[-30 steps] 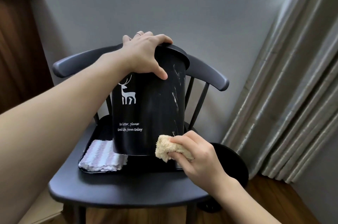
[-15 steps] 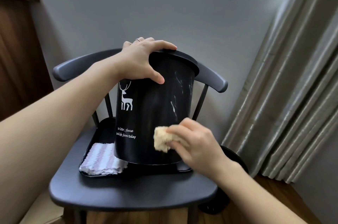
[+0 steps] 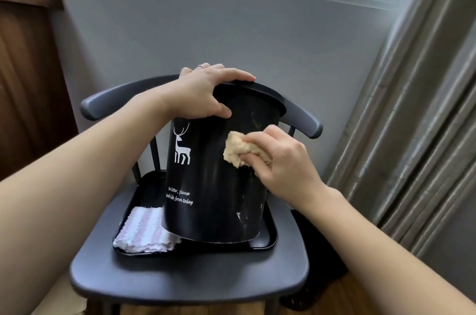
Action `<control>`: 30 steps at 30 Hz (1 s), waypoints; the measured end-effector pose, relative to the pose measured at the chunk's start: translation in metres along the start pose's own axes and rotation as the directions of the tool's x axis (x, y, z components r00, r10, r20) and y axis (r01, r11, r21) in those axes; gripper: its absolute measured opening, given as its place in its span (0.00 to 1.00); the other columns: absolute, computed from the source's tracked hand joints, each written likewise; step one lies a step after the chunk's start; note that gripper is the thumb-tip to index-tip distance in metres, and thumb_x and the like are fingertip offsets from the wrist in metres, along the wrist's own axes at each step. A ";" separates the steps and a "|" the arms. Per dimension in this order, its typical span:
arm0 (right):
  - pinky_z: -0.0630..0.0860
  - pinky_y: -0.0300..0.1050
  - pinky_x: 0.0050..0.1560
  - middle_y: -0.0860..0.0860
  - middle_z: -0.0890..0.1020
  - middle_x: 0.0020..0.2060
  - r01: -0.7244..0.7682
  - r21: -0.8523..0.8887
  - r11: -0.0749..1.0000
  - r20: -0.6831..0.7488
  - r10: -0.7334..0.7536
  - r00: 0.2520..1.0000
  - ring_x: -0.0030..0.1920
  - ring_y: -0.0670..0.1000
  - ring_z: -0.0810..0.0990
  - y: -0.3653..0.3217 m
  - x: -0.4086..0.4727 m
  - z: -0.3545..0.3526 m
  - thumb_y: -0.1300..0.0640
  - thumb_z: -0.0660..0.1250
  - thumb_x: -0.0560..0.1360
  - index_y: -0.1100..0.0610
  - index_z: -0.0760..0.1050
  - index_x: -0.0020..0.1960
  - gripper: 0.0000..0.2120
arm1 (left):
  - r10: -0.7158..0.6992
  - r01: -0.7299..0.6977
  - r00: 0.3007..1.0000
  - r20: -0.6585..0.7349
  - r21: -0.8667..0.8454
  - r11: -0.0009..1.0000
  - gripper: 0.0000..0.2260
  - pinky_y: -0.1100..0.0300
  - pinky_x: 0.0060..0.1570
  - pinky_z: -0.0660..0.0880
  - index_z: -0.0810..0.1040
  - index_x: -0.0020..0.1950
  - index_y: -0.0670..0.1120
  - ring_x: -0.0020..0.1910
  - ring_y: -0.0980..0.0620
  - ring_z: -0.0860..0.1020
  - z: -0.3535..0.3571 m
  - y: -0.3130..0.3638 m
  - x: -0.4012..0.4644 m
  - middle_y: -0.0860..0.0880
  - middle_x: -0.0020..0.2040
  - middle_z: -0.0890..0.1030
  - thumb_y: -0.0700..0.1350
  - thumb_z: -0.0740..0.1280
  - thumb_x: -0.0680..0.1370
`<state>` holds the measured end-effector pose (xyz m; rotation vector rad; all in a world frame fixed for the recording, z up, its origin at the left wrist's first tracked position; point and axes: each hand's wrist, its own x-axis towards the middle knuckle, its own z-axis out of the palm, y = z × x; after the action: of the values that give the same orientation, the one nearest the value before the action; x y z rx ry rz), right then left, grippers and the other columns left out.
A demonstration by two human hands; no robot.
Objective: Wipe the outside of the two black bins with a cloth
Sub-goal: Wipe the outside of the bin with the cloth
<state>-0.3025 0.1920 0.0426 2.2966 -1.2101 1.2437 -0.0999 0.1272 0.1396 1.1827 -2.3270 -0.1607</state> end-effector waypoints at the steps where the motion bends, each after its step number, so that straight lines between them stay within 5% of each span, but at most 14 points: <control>1: 0.74 0.43 0.42 0.51 0.78 0.41 -0.004 -0.010 1.000 0.005 0.005 1.000 0.39 0.52 0.78 0.001 -0.001 0.000 0.56 0.75 0.72 0.56 0.82 0.53 0.10 | -0.001 0.001 1.000 0.001 -0.004 1.000 0.33 0.51 0.75 0.51 0.67 0.72 0.70 0.72 0.53 0.61 0.000 0.000 0.000 0.62 0.61 0.71 0.43 0.74 0.76; 6: 0.74 0.46 0.47 0.52 0.80 0.43 -0.104 0.005 0.995 -0.092 0.104 0.990 0.44 0.53 0.79 0.006 0.035 -0.004 0.56 0.74 0.74 0.56 0.82 0.55 0.10 | 0.018 -0.018 1.000 -0.003 -0.005 1.000 0.31 0.53 0.73 0.52 0.68 0.72 0.70 0.70 0.55 0.62 0.002 0.002 0.002 0.60 0.63 0.72 0.45 0.74 0.76; 11: 0.63 0.37 0.44 0.51 0.78 0.43 -0.111 -0.050 0.993 -0.067 0.108 0.992 0.44 0.52 0.77 0.017 0.055 -0.008 0.55 0.73 0.75 0.55 0.81 0.57 0.12 | -0.011 0.011 1.000 0.002 -0.024 1.000 0.33 0.52 0.74 0.52 0.68 0.72 0.69 0.68 0.55 0.63 -0.002 -0.002 0.000 0.61 0.61 0.72 0.43 0.74 0.75; 17: 0.63 0.37 0.44 0.45 0.74 0.42 -0.168 -0.051 0.985 -0.068 0.164 0.984 0.43 0.49 0.74 0.030 0.058 -0.015 0.54 0.73 0.75 0.54 0.81 0.57 0.11 | -0.047 0.046 0.999 -0.013 -0.047 0.998 0.32 0.54 0.73 0.53 0.71 0.71 0.67 0.65 0.57 0.63 -0.001 0.004 0.002 0.60 0.65 0.75 0.41 0.74 0.73; 20: 0.62 0.37 0.45 0.45 0.73 0.42 -0.156 -0.040 0.987 -0.045 0.154 0.987 0.43 0.47 0.73 0.031 0.062 -0.015 0.54 0.72 0.75 0.54 0.81 0.57 0.12 | -0.100 0.097 0.994 -0.047 -0.052 0.994 0.32 0.55 0.67 0.58 0.71 0.70 0.65 0.58 0.59 0.62 -0.002 0.007 0.004 0.64 0.54 0.74 0.39 0.73 0.72; 22: 0.63 0.37 0.45 0.47 0.75 0.42 -0.151 -0.027 0.988 -0.030 0.150 0.988 0.44 0.51 0.76 0.033 0.065 -0.014 0.53 0.72 0.75 0.54 0.81 0.58 0.12 | -0.119 0.119 0.992 -0.044 0.004 0.993 0.32 0.53 0.67 0.59 0.70 0.71 0.63 0.61 0.54 0.65 -0.003 0.012 0.007 0.65 0.51 0.72 0.39 0.72 0.72; 26: 0.64 0.38 0.46 0.51 0.79 0.45 -0.155 0.001 0.988 -0.012 0.155 0.988 0.47 0.54 0.78 0.033 0.070 -0.009 0.53 0.72 0.75 0.53 0.81 0.57 0.12 | -0.130 0.133 0.991 -0.033 0.106 0.985 0.36 0.48 0.72 0.58 0.68 0.75 0.62 0.72 0.51 0.66 -0.001 0.012 0.009 0.57 0.69 0.74 0.48 0.78 0.70; 30: 0.67 0.42 0.48 0.49 0.78 0.44 -0.147 0.013 0.989 0.015 0.147 0.989 0.47 0.53 0.78 0.033 0.074 -0.006 0.53 0.72 0.75 0.53 0.81 0.57 0.11 | -0.134 0.134 0.990 -0.041 -0.012 0.991 0.37 0.55 0.67 0.58 0.71 0.71 0.66 0.67 0.55 0.66 -0.004 0.000 0.009 0.65 0.61 0.75 0.46 0.80 0.67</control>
<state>-0.3101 0.1345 0.0999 2.2647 -1.4027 1.2902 -0.1027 0.1209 0.1463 1.3254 -2.2090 -0.1923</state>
